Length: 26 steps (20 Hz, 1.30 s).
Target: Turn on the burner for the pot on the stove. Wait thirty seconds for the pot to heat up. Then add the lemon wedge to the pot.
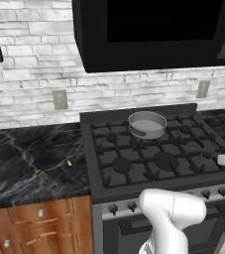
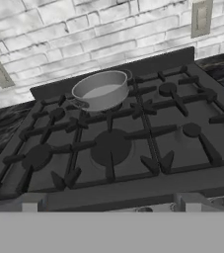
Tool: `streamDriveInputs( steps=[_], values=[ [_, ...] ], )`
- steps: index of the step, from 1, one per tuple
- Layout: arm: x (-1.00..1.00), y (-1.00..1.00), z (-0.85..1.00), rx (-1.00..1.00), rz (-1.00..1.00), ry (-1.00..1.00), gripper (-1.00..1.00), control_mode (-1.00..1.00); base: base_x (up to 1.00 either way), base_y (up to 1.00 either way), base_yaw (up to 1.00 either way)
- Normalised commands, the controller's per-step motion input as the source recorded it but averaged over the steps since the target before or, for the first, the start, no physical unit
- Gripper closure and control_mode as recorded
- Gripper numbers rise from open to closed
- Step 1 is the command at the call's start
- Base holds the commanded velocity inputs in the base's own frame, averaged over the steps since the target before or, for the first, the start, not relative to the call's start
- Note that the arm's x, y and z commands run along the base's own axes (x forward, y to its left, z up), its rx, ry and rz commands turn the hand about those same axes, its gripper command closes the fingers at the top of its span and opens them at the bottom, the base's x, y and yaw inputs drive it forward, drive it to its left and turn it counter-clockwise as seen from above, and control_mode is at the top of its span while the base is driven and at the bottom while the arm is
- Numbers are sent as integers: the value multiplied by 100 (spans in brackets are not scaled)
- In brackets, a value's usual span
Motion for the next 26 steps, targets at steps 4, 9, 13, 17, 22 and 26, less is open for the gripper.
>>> streamDriveInputs(
  steps=[4,9,13,17,22,26],
  values=[
    [-16,-3,-51,-6,0,-10,-100,-100,0,0,0],
    [-35,0,-24,0,0,-19,-100,-100,0,0,0],
    [-5,0,-32,0,0,-14,-100,-100,0,0,0],
    [-18,1,-23,0,0,-16,-100,-100,0,0,0],
    [-3,15,-42,-1,-5,-9,-100,-100,0,0,0],
    [0,16,-39,-1,-9,-5,-100,-100,0,0,0]
  ],
)
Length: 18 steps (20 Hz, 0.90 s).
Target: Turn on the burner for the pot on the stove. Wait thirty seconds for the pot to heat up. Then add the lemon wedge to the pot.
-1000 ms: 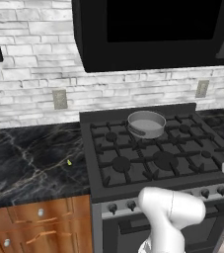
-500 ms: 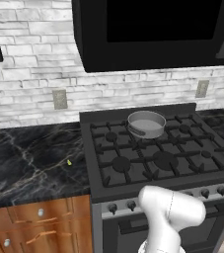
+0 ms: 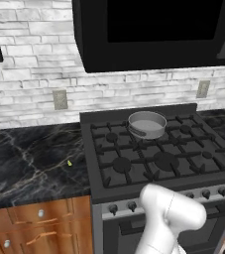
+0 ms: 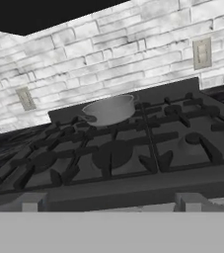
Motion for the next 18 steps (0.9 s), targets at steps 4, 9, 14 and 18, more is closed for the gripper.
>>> streamDriveInputs(
  steps=[4,9,14,18],
  values=[
    [0,0,-41,-4,-13,-1,-100,-100,0,0,0],
    [5,0,-30,-4,-11,0,-100,-100,0,0,0],
    [6,0,-16,-1,-9,0,-100,-100,0,0,0],
    [24,-6,-25,0,-1,0,-100,-100,0,0,0]
  ],
)
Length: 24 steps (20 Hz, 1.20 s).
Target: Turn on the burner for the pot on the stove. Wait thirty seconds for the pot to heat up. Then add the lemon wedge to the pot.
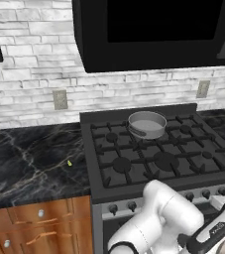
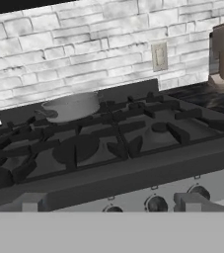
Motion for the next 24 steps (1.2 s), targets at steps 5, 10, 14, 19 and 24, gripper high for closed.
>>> streamDriveInputs(
  steps=[5,10,14,19,24],
  values=[
    [21,-21,-4,0,4,0,-100,-100,0,0,0],
    [2,-20,0,0,8,0,-100,-100,0,0,0],
    [0,-26,-6,0,14,0,-100,-100,0,0,0],
    [0,-30,-24,0,14,0,-100,-100,0,0,0],
    [0,-20,-45,-2,9,0,-100,-100,0,0,0]
  ],
)
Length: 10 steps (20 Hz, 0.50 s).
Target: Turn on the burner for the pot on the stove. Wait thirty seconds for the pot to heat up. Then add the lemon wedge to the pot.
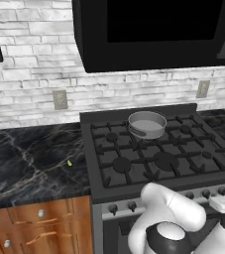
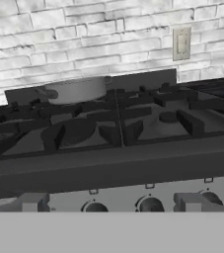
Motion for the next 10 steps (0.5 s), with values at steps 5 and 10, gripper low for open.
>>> streamDriveInputs(
  steps=[5,10],
  values=[
    [0,0,-24,-4,2,0,-100,-100,0,0,0],
    [0,0,-3,0,0,0,-100,-100,0,0,0]
  ],
)
